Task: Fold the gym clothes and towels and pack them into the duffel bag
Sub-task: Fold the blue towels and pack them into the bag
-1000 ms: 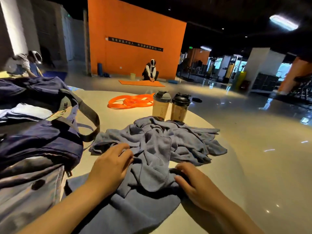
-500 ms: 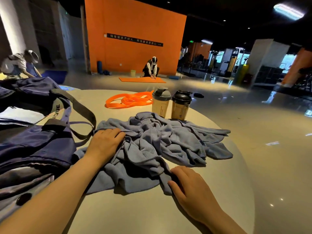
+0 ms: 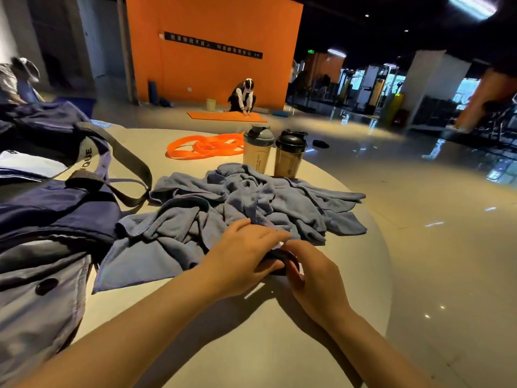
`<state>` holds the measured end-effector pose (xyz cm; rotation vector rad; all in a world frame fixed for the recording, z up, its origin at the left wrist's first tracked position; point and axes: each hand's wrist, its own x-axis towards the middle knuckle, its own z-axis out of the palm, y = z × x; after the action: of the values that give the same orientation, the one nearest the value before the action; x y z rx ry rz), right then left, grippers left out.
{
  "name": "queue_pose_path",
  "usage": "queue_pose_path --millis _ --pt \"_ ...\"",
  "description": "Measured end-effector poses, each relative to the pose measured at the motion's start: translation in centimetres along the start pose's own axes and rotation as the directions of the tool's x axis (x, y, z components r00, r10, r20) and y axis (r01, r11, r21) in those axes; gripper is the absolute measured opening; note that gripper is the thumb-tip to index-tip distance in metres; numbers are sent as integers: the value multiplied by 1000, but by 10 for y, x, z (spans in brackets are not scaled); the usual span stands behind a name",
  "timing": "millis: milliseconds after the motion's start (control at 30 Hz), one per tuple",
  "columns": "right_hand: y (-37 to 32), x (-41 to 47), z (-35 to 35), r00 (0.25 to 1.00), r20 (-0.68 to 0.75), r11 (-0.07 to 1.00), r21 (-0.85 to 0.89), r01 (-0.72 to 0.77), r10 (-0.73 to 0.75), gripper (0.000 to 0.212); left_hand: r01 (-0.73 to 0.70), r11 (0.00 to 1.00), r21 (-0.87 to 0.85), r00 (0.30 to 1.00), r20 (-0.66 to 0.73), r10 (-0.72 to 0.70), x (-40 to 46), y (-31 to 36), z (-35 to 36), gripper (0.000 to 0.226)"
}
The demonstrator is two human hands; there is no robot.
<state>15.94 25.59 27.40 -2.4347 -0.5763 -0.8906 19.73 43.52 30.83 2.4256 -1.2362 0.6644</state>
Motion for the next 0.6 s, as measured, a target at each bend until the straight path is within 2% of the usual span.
queue_pose_path --millis 100,167,233,333,400,467,533,600 --pt "-7 -4 -5 987 -144 996 -53 67 -74 45 14 1000 -24 999 -49 -15 4 9 5 22" --pt "-7 -6 -3 979 -185 994 -84 71 -85 49 20 1000 -9 996 -91 -20 2 9 -2 16" --pt "-5 -6 -1 978 -196 996 -62 63 -74 43 17 999 -36 992 -124 -22 -4 11 -15 15" --pt "-2 -5 2 977 -149 987 -65 146 -155 26 10 982 -191 992 -125 -34 -22 21 -36 13" --pt "-2 -3 3 966 -130 974 -79 214 -222 27 -1 968 -250 995 -98 -24 -42 29 -47 16" --pt "-3 -2 4 955 -90 956 -110 271 -282 35 -16 973 -229 999 -37 8 -65 33 -56 21" --pt "-7 -1 6 941 -23 931 -155 331 -338 31 -8 978 -208 1000 0 8 -85 34 -66 25" --pt "-9 -1 8 923 28 903 -194 383 -385 27 15 978 -206 1000 -20 -20 -102 31 -74 16"
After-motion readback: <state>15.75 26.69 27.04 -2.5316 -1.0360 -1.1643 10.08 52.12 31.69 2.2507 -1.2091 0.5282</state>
